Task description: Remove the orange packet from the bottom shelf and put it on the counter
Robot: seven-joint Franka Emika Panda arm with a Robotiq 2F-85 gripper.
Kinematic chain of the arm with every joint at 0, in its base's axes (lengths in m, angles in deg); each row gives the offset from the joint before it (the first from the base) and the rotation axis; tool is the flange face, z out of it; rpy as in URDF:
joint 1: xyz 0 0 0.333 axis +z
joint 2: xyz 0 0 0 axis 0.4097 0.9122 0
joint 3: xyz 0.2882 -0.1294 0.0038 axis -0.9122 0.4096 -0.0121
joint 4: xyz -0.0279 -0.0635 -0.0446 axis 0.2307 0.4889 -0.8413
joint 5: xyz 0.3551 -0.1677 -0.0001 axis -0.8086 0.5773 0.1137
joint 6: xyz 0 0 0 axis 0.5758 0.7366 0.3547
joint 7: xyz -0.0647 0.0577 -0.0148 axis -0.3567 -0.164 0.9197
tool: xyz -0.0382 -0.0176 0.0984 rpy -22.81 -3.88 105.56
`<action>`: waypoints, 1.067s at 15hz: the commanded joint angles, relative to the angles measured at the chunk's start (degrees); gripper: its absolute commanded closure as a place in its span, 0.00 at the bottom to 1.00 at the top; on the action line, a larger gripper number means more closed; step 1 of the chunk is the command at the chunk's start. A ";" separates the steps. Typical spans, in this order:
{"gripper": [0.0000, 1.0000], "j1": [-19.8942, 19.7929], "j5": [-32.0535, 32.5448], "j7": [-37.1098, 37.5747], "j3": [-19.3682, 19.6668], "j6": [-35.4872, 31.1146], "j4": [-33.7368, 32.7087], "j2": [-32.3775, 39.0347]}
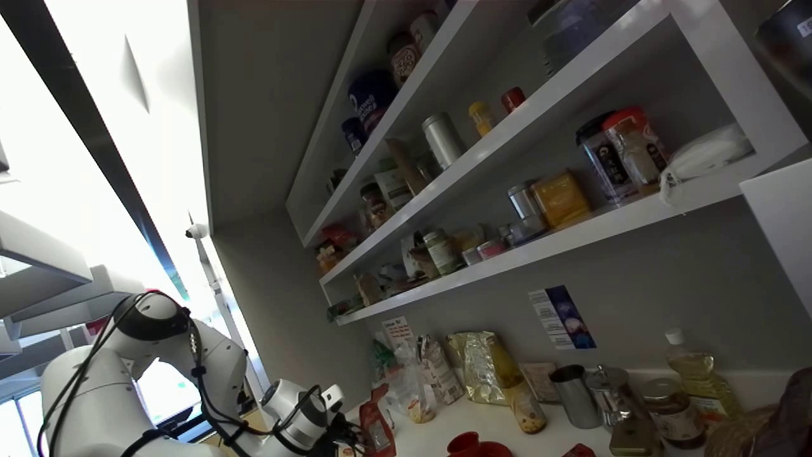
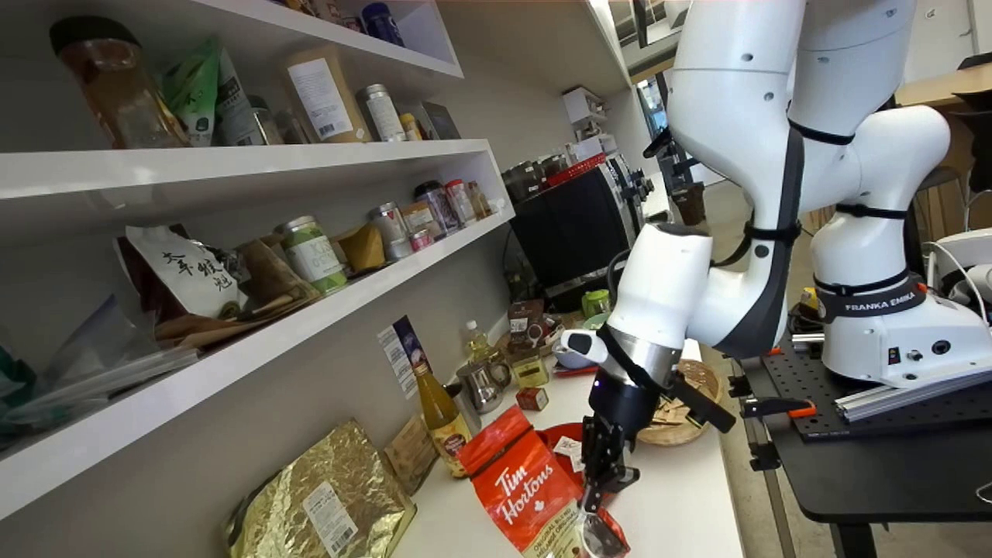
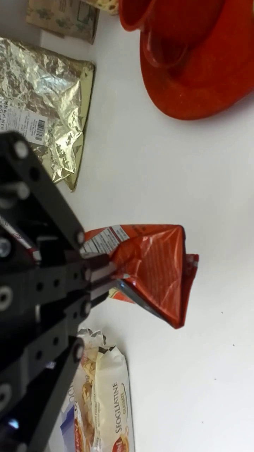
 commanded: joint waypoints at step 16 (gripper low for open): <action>0.45 -20.82 -21.52 -8.42 -18.50 -10.13 -20.08 -23.57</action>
